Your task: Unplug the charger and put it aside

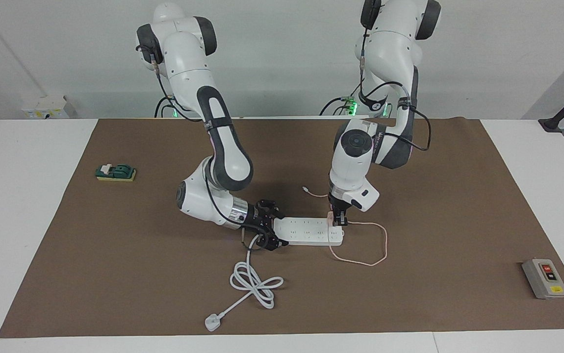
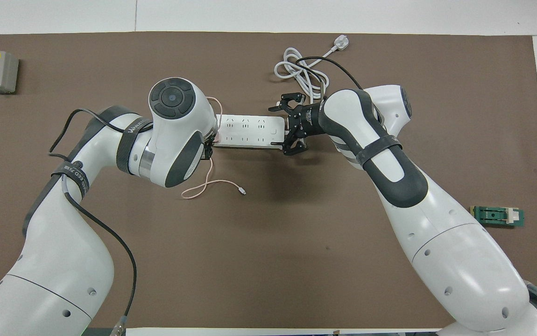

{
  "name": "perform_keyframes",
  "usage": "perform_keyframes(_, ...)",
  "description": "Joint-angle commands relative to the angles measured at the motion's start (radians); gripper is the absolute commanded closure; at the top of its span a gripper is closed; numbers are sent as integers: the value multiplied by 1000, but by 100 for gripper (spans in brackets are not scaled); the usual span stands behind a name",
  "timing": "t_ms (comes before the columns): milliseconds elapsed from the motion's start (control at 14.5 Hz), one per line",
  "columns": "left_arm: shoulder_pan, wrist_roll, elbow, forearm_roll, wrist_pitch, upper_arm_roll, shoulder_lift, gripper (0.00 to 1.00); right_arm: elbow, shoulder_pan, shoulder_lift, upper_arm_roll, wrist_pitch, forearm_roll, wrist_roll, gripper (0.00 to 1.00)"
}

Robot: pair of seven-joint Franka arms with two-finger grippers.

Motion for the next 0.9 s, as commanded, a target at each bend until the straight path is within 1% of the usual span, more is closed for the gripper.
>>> perform_keyframes(0, -5, 5, 2, 8, -21, -3, 4, 100, 0, -9, -3, 4, -9, 13, -45, 0)
perform_keyframes(138, -7, 5, 2, 8, -18, -3, 4, 100, -7, 2, -1, 4, 9, 11, -51, 0)
perform_keyframes(276, -8, 5, 1, 8, -18, -3, 4, 100, -13, 23, 0, 4, 54, 11, -55, 0)
perform_keyframes(552, -8, 5, 1, 8, -19, -2, 4, 100, -16, 25, 0, 6, 37, 11, -62, 0)
perform_keyframes(828, -8, 5, -1, 8, -18, -3, 4, 100, -45, 45, -1, 6, 57, 13, -106, 0)
